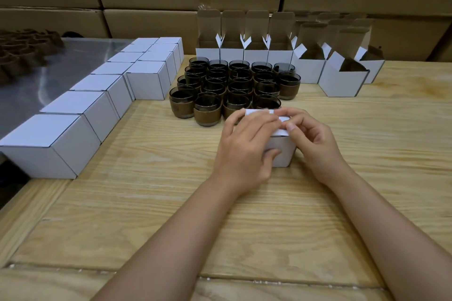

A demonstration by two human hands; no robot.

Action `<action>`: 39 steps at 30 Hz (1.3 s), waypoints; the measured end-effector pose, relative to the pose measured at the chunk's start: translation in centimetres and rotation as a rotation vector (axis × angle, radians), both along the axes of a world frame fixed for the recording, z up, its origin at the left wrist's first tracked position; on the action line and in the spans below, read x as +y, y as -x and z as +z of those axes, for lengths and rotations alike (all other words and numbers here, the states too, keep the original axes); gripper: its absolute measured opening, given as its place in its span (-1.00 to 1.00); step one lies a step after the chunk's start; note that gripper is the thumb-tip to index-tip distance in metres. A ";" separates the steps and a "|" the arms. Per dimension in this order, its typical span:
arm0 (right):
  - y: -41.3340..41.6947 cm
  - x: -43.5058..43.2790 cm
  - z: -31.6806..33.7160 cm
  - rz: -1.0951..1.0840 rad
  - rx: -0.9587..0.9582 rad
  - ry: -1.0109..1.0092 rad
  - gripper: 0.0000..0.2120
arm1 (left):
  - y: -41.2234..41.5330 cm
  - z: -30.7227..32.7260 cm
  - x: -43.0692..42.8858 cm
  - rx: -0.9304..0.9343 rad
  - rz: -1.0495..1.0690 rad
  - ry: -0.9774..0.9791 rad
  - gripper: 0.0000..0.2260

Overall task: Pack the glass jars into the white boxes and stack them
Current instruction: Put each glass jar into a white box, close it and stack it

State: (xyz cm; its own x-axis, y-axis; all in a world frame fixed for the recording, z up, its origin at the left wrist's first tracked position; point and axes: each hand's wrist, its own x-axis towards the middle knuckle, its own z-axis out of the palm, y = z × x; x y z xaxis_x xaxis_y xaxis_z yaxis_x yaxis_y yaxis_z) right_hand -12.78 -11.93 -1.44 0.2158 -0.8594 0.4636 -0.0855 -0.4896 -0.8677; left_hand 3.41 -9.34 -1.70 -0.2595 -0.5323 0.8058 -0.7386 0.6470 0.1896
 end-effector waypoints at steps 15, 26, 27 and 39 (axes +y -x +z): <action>-0.5 0.1 -0.8 -0.151 -0.135 -0.064 -0.77 | -10.4 2.2 2.0 -0.219 0.525 0.045 -0.72; -0.2 -0.4 -1.1 -0.161 -0.107 -0.074 -0.75 | -17.3 2.3 -3.6 -0.076 0.777 -0.246 -0.70; -0.2 -0.4 -1.1 -0.157 -0.108 -0.080 -0.75 | -17.6 2.3 -4.2 -0.072 0.772 -0.257 -0.71; -0.5 -0.8 -1.1 -0.127 -0.091 -0.150 -0.72 | -19.6 2.2 -7.7 0.016 0.648 -0.359 -0.73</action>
